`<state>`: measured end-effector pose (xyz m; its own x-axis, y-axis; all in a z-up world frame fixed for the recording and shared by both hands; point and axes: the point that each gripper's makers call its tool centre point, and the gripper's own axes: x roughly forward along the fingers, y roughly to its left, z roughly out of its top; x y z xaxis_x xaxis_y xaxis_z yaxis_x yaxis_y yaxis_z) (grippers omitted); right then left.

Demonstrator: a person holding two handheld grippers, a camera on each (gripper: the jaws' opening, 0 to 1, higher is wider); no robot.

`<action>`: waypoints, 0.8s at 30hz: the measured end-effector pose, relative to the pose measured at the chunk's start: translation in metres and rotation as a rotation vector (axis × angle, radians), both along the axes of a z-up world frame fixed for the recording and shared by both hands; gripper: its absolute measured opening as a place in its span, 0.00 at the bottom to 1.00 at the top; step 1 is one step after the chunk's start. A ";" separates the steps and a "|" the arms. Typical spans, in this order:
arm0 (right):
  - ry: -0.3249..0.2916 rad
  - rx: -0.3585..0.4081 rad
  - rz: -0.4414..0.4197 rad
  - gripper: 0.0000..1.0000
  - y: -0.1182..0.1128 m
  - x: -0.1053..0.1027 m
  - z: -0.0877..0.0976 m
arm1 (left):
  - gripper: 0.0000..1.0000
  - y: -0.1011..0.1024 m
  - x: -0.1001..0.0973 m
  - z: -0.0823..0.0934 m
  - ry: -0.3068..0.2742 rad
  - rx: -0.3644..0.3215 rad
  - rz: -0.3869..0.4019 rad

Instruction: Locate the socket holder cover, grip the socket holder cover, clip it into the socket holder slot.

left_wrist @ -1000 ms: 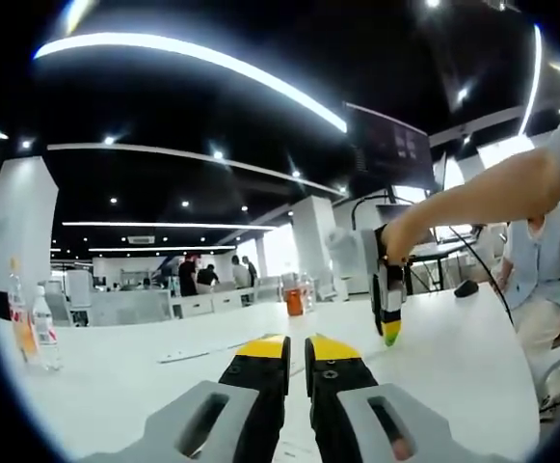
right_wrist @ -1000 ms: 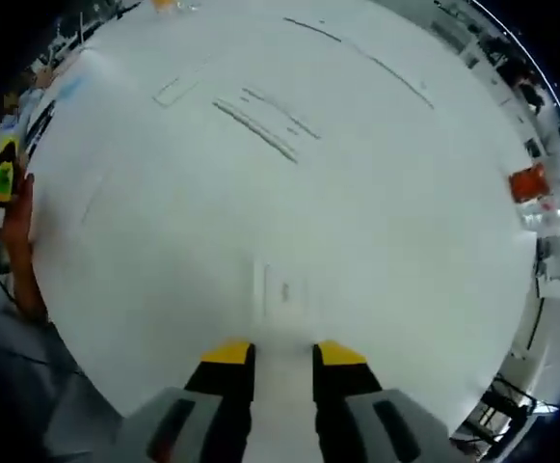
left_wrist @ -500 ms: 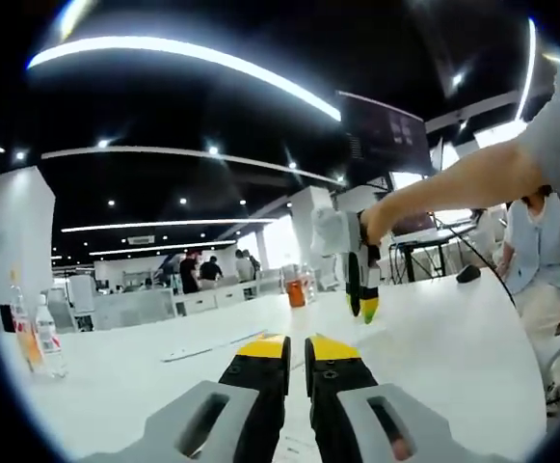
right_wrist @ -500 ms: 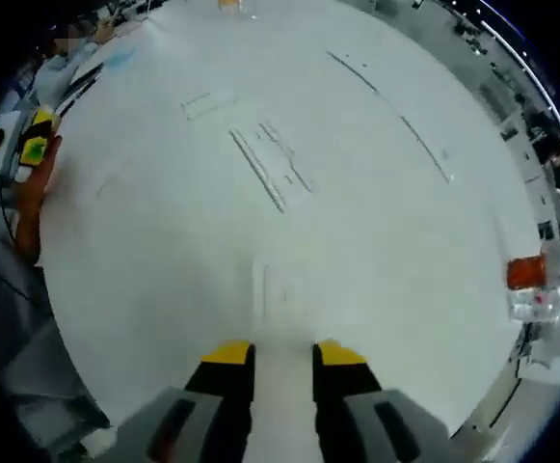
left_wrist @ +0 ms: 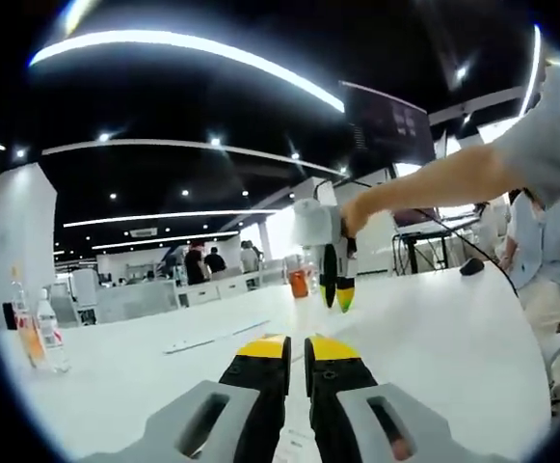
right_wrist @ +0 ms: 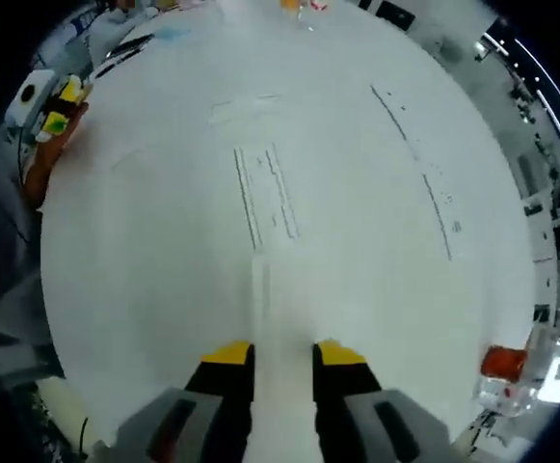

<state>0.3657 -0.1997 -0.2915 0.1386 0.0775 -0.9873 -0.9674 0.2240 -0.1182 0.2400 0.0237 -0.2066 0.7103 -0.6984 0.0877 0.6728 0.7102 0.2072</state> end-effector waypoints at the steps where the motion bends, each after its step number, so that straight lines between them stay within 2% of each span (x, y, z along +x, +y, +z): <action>1: 0.008 -0.002 0.009 0.25 0.001 0.001 -0.002 | 0.07 0.001 0.001 0.000 0.000 0.005 0.005; 12: 0.070 -0.029 0.136 0.25 0.009 0.005 -0.019 | 0.07 -0.001 0.005 -0.002 0.000 0.023 0.018; 24: 0.121 -0.090 0.163 0.25 0.013 0.012 -0.032 | 0.07 -0.001 0.008 -0.002 -0.001 0.031 0.022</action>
<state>0.3776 -0.1871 -0.3238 0.0115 -0.0004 -0.9999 -0.9983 0.0568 -0.0115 0.2484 0.0231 -0.2085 0.7252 -0.6852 0.0671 0.6571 0.7180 0.2296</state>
